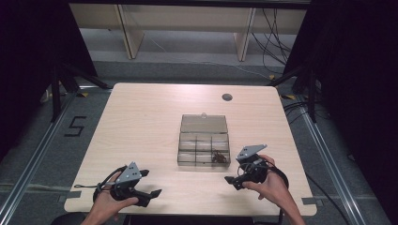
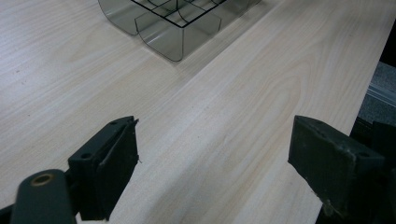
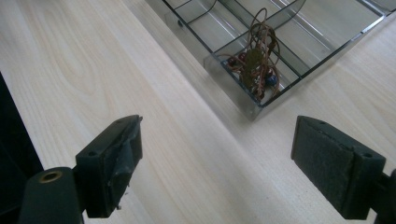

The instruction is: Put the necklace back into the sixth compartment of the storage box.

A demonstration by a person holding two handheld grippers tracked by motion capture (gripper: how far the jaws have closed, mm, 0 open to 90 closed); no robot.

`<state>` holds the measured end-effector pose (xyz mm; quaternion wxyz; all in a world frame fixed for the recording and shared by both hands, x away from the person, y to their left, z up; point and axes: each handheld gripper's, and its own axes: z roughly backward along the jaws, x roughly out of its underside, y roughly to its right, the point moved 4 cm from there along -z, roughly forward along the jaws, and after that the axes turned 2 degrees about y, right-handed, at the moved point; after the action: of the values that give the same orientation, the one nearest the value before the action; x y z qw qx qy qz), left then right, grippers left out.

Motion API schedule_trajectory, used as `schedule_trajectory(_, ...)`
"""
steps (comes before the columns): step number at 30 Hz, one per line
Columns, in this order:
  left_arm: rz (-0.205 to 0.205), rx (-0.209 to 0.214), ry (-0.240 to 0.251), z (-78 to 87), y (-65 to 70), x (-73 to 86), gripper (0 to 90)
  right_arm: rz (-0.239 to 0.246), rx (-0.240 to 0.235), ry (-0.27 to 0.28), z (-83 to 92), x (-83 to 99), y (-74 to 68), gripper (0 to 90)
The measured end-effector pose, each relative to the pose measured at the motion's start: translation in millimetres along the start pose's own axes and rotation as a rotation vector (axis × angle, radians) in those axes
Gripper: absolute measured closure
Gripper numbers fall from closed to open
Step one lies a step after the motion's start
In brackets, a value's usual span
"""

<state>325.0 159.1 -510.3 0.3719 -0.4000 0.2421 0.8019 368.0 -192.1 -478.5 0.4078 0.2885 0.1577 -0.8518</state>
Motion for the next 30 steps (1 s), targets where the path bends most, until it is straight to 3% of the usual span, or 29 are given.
schedule_trajectory(6, -0.008, 0.002, -0.002, 0.0, -0.2, 0.0, 15.3, -0.016, 0.014, 0.022, 0.1, 3.1, -0.4, 17.0)
schedule_trajectory(8, 0.020, 0.005, -0.006, 0.0, 1.4, 0.4, 15.3, -0.016, 0.001, 0.045, -0.6, 4.4, -1.4, 17.0)
schedule_trajectory(11, 0.019, 0.005, -0.006, 0.0, 1.5, 0.4, 15.3, -0.003, 0.004, 0.041, 0.0, 5.7, -0.3, 17.0)
schedule_trajectory(14, 0.020, 0.005, -0.005, 0.1, 1.4, 0.4, 15.3, -0.022, 0.008, 0.060, -1.3, 7.6, -1.7, 17.0)
schedule_trajectory(15, 0.019, 0.005, -0.006, 0.2, 1.4, 0.3, 15.3, 0.001, 0.006, 0.067, -1.7, 7.7, -0.4, 17.0)
schedule_trajectory(18, 0.025, 0.007, -0.001, -0.3, 2.0, 0.2, 15.3, 0.010, -0.007, 0.065, -0.9, 9.8, 0.4, 17.0)
schedule_trajectory(19, -0.004, -0.004, -0.026, 1.1, -0.7, 0.8, 15.3, 0.010, -0.007, 0.065, -0.9, 9.8, 0.4, 17.0)
schedule_trajectory(20, -0.003, -0.004, -0.025, 0.9, -0.5, 0.8, 15.3, -0.005, 0.010, 0.078, -1.7, 10.4, -0.5, 17.0)
schedule_trajectory(21, -0.002, -0.004, -0.024, 0.9, -0.5, 0.8, 15.3, -0.014, 0.000, 0.056, 0.2, 11.5, -1.2, 17.0)
schedule_trajectory(22, -0.002, -0.004, -0.024, 0.9, -0.5, 0.7, 15.3, -0.002, -0.001, 0.083, -2.1, 12.2, -0.5, 17.0)
schedule_trajectory(25, 0.024, 0.006, -0.001, -0.2, 2.0, 0.1, 15.3, -0.012, -0.009, 0.068, -0.3, 13.5, -1.4, 17.0)
schedule_trajectory(26, 0.002, -0.004, -0.019, 0.7, -0.2, 0.7, 15.3, -0.007, 0.006, 0.070, 0.2, 14.6, -1.0, 17.0)
schedule_trajectory(27, 0.022, 0.006, -0.002, -0.2, 1.9, 0.2, 15.3, -0.012, -0.002, 0.068, -0.4, 15.3, -1.6, 17.0)
schedule_trajectory(28, 0.018, 0.005, -0.005, 0.0, 1.5, 0.5, 15.3, -0.002, -0.002, 0.094, -2.7, 15.2, -1.2, 17.0)
schedule_trajectory(30, 0.021, -0.002, 0.001, -0.6, 1.7, 0.6, 15.3, -0.014, 0.012, 0.093, -2.2, 16.6, -1.4, 17.0)
